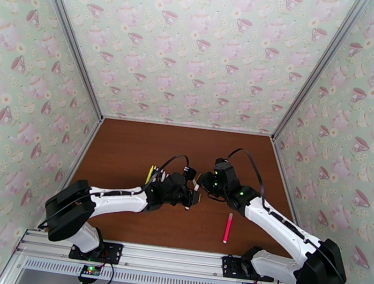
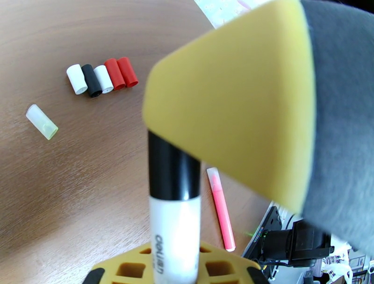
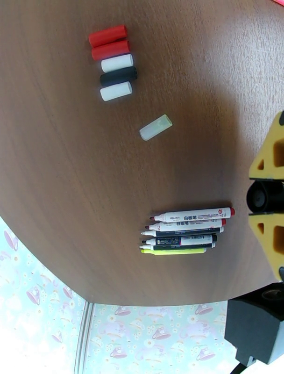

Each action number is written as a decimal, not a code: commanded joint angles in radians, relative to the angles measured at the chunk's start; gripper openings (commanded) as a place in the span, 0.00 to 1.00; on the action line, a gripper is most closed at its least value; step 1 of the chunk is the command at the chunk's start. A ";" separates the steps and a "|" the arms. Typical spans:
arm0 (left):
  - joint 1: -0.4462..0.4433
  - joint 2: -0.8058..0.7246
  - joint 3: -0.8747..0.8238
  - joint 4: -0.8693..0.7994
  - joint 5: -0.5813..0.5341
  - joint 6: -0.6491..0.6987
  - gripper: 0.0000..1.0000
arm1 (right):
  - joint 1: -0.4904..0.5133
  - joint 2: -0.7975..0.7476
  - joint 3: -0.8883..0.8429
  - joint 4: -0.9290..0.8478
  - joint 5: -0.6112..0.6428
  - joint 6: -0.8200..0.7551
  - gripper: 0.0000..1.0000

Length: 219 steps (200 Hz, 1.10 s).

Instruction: Open the pen caps

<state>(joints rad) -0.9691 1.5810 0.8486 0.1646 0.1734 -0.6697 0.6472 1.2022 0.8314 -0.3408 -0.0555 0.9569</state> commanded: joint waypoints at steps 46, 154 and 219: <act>0.040 -0.073 -0.075 0.130 0.242 0.043 0.00 | -0.003 -0.085 0.000 0.035 -0.040 -0.050 0.31; 0.046 -0.085 -0.066 0.117 0.258 0.054 0.03 | -0.015 -0.060 -0.009 0.115 -0.167 -0.040 0.28; 0.033 -0.087 -0.048 0.035 0.205 0.091 0.03 | -0.017 -0.049 -0.009 0.114 -0.162 -0.012 0.14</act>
<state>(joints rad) -0.9215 1.5032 0.7803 0.2752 0.3977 -0.6262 0.6262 1.1503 0.8192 -0.2882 -0.1722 0.9318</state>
